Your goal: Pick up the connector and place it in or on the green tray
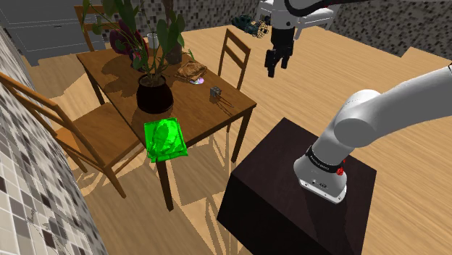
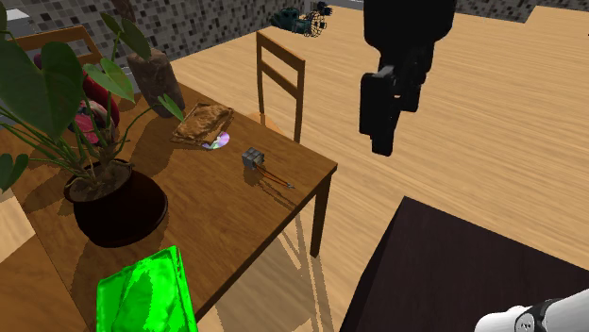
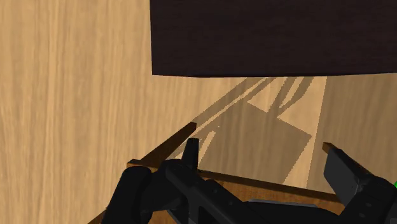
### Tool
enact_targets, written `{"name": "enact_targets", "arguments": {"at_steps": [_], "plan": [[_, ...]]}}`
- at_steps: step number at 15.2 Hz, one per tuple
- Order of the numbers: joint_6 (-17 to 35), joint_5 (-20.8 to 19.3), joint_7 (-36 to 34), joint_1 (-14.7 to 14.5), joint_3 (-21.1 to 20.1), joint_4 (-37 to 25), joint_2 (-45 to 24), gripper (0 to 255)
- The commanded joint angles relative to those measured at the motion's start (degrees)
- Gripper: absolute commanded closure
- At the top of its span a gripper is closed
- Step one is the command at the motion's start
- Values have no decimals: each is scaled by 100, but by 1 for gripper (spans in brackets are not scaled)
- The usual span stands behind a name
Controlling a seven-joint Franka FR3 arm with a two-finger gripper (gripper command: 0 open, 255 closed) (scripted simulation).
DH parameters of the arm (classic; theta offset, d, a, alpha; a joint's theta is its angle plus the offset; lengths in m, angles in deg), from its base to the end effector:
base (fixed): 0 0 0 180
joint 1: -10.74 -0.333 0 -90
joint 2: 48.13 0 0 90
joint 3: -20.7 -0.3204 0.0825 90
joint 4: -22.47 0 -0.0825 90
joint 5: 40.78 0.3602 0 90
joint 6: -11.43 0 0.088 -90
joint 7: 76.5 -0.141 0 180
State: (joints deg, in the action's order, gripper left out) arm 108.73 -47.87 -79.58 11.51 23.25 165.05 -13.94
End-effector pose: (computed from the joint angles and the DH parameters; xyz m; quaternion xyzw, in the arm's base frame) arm 0.3143 -0.0347 0.4541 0.9935 -0.0367 -0.0964 0.0480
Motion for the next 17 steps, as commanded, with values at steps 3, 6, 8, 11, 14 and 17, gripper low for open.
{"name": "enact_targets", "arguments": {"at_steps": [3,6,8,11,14,17], "plan": [[772,-43,63,61,159,-56,-744,0],[1334,-44,118,97,270,-158,-1360,0],[1685,-27,162,118,339,-268,-1789,0],[2166,30,245,146,432,-494,-2451,0],[2588,127,347,179,504,-790,-3126,0],[2943,262,468,222,552,-1155,-3807,0]]}}
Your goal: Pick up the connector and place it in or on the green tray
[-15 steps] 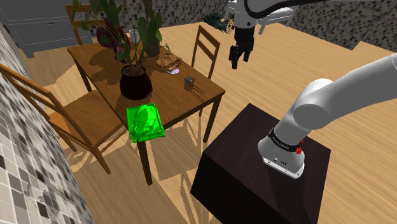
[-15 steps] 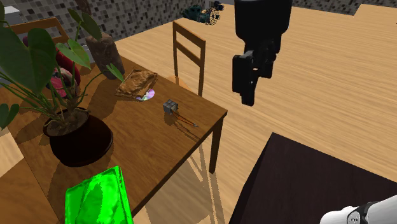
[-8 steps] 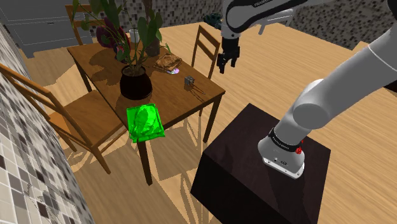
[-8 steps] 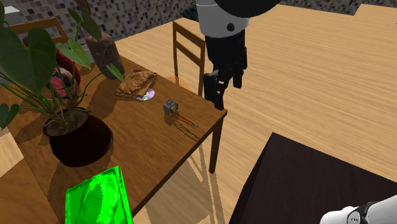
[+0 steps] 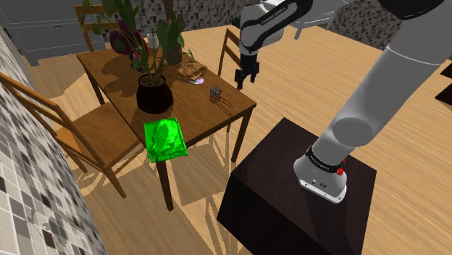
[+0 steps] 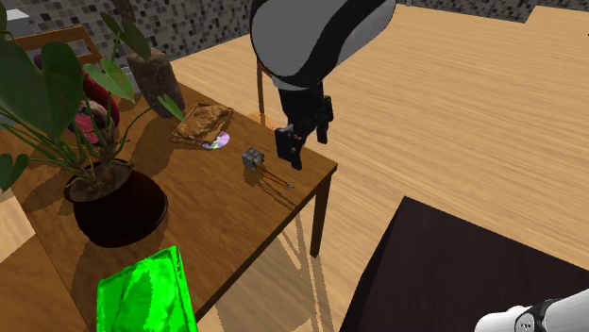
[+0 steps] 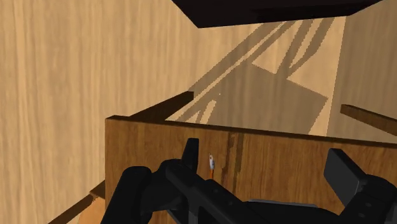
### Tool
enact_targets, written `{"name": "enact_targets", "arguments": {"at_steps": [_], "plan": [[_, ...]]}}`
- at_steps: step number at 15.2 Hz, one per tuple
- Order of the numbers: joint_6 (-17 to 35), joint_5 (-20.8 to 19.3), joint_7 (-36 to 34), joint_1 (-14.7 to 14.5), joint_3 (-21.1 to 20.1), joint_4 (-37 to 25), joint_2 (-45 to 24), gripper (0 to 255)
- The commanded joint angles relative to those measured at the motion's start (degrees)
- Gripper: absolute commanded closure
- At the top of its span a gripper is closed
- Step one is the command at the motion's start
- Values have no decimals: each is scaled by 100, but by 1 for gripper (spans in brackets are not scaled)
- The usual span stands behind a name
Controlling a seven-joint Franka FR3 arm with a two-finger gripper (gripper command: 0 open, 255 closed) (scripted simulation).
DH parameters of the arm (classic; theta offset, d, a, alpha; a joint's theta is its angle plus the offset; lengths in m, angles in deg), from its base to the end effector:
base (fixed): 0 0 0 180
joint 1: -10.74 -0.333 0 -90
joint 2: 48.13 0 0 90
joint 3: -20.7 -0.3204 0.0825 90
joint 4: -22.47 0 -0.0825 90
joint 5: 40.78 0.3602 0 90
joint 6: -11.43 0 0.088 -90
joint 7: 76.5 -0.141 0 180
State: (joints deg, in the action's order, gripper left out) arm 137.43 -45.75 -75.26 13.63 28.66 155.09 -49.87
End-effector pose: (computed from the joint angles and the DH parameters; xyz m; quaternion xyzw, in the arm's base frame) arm 0.4646 -0.0946 0.3059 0.9952 -0.0557 -0.0760 0.0274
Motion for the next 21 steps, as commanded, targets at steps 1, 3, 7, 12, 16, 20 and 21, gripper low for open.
{"name": "enact_targets", "arguments": {"at_steps": [1,3,7,12,16,20,21], "plan": [[176,100,78,28,20,-295,-440,0],[357,209,165,73,27,-590,-892,0],[623,432,333,189,3,-1266,-1793,0],[776,673,499,375,-80,-2287,-2915,0],[754,819,586,534,-158,-3265,-3830,0],[591,921,633,690,-232,-4440,-4798,0],[539,937,637,720,-246,-4703,-5000,0]]}}
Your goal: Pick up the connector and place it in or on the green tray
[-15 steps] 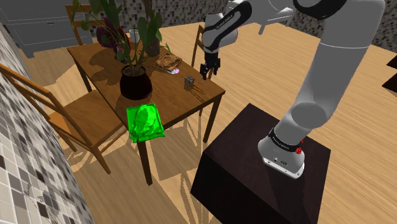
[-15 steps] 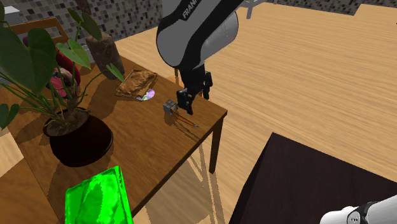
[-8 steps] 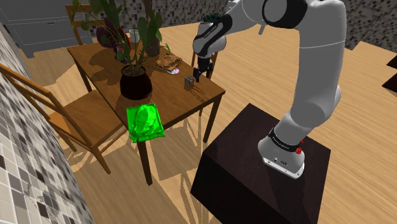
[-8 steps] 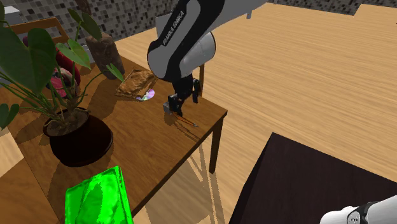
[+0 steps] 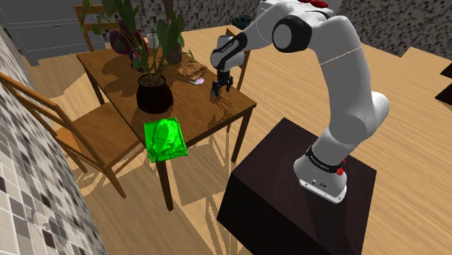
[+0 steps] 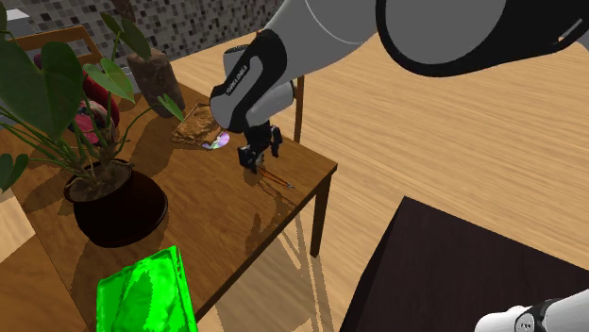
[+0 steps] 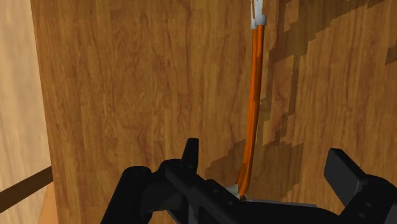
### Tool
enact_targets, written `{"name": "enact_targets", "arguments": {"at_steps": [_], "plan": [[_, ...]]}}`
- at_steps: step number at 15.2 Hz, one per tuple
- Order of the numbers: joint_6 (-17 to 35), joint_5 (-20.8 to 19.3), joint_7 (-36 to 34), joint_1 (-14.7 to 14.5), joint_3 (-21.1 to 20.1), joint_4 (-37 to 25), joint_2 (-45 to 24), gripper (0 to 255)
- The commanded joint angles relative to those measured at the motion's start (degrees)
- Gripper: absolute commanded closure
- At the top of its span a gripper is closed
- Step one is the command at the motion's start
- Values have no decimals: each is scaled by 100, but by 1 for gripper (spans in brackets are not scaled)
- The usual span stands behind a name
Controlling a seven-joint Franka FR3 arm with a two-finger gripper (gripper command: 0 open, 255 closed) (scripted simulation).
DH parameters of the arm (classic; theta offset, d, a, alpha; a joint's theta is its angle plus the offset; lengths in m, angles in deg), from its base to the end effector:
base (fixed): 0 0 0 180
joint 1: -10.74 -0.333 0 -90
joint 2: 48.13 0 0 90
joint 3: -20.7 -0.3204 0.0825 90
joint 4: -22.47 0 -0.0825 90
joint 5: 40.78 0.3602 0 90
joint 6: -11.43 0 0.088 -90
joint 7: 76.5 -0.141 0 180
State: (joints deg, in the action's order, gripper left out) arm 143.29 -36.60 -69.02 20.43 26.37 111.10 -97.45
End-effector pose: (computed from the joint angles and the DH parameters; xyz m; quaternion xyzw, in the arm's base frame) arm 0.6512 -0.1681 0.1196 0.9955 -0.0791 -0.0521 0.0022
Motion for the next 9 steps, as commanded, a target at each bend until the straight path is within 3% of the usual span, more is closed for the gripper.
{"name": "enact_targets", "arguments": {"at_steps": [1,9], "plan": [[-3,25,14,44,-21,-314,-295,0],[268,47,25,67,-47,-412,-665,0]]}}
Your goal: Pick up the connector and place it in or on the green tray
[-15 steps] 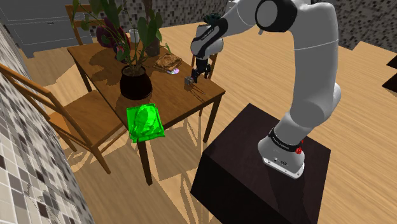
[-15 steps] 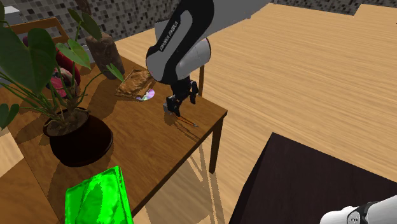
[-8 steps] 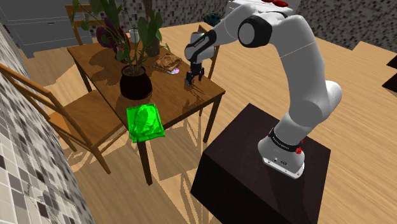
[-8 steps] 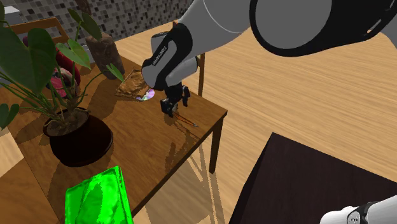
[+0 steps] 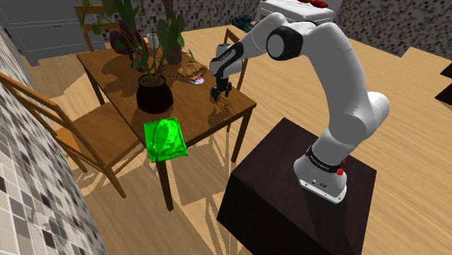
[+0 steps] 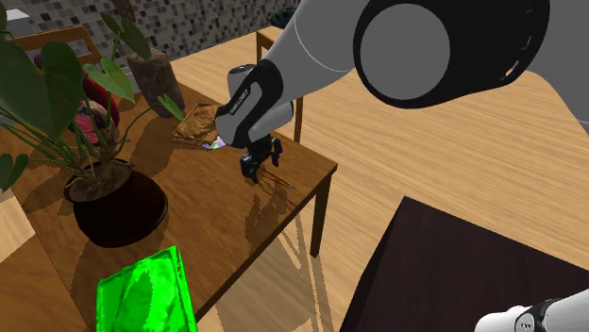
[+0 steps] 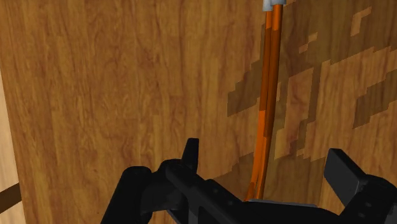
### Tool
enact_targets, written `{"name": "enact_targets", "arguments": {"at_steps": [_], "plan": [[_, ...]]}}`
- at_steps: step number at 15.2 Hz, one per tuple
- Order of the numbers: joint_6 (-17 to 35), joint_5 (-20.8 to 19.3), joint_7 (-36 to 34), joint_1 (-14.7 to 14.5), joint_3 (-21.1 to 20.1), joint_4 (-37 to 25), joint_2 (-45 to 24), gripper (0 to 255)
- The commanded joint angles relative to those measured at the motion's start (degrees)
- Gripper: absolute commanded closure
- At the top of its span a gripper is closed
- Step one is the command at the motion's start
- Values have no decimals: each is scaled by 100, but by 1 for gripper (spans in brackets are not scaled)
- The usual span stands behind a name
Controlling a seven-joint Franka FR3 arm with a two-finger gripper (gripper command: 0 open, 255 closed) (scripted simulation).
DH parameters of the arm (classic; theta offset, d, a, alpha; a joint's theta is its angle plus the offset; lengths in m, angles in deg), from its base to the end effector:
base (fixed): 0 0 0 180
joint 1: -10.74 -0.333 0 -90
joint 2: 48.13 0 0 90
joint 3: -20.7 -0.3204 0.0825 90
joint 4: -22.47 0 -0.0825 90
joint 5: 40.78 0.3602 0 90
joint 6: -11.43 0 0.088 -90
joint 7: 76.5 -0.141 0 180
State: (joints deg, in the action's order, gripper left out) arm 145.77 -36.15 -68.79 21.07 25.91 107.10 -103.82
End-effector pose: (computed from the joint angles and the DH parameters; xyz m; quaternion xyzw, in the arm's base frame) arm 0.6562 -0.1716 0.0734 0.9955 -0.0800 -0.0510 0.0008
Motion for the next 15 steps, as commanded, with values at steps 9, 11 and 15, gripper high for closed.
{"name": "enact_targets", "arguments": {"at_steps": [9,11,15], "plan": [[18,1,2,4,-1,-12,-28,255],[18,1,2,4,-1,-12,-28,255],[18,1,2,4,-1,-12,-28,255]]}}
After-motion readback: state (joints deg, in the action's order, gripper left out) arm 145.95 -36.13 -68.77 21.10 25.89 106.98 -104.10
